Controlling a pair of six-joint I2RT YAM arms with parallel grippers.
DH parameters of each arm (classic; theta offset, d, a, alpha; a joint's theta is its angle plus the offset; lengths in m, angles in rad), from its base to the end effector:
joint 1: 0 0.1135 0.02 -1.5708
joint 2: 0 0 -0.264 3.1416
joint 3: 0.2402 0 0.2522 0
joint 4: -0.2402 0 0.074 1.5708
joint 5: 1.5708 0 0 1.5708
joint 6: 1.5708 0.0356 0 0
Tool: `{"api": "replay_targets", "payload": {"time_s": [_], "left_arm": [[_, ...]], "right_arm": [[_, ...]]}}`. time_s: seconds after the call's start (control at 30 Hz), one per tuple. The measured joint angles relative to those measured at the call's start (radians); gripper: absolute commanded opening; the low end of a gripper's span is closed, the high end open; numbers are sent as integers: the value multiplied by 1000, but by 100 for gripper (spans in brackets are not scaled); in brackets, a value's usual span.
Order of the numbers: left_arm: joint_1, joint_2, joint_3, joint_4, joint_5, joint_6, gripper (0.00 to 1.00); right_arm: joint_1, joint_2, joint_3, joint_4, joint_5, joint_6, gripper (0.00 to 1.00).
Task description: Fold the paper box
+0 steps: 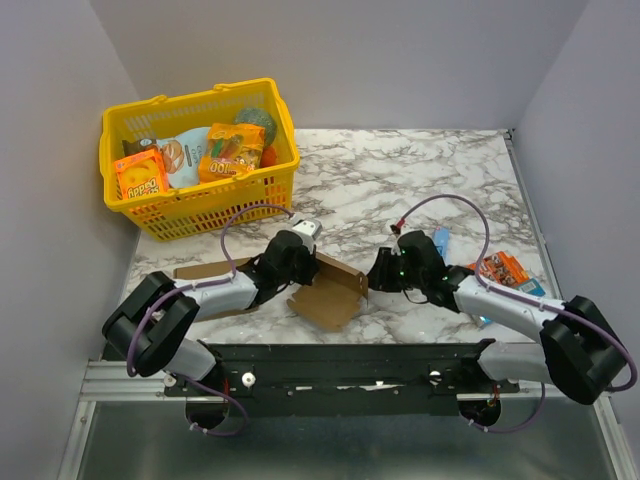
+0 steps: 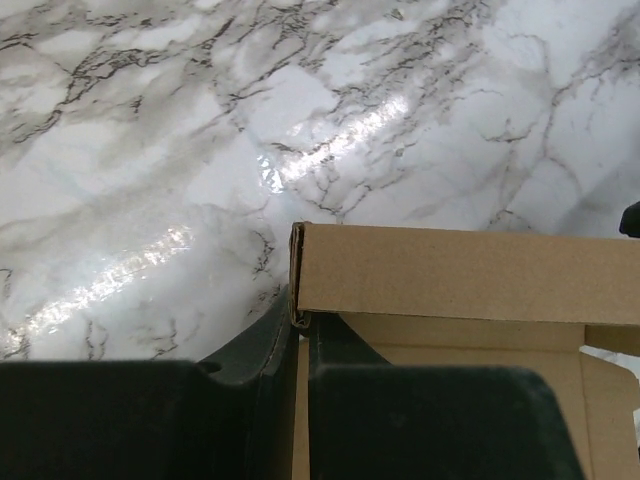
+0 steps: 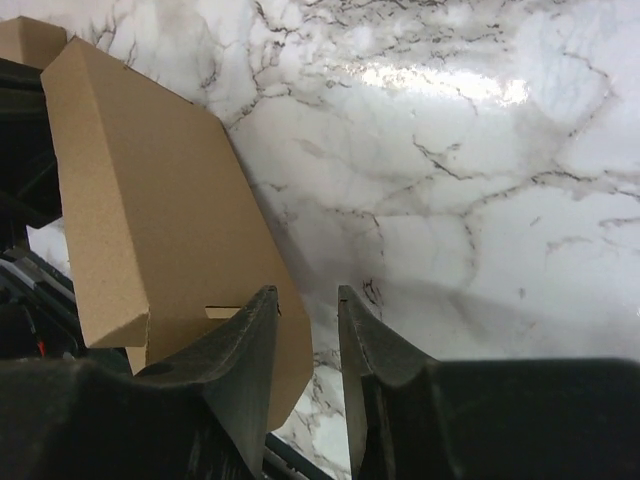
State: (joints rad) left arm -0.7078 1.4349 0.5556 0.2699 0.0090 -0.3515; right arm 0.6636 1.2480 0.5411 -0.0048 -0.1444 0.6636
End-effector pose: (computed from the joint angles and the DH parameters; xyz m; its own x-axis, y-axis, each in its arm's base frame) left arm 0.2099 -0.1800 0.1619 -0.6341 0.0895 -0.7681 0.4659 0.8369 -0.2872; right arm 0.1892 0.1544 0.1790 -0.8337 0.1219 -0.5387 -0.2309 0.8091 0.5405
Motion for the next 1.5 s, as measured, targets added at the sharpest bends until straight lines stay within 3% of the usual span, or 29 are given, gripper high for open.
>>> {"api": "replay_targets", "payload": {"time_s": [0.5,1.17,1.5], "left_arm": [[60,-44,-84,101,191,26,0],[67,-57,-97,134,238,23,0],[69,-57,-97,134,242,19,0]], "right_arm": [[5,-309,-74,-161,-13,-36,40],[5,-432,-143,-59,-243,-175,40],[8,-349,-142,26,-266,-188,39]]}}
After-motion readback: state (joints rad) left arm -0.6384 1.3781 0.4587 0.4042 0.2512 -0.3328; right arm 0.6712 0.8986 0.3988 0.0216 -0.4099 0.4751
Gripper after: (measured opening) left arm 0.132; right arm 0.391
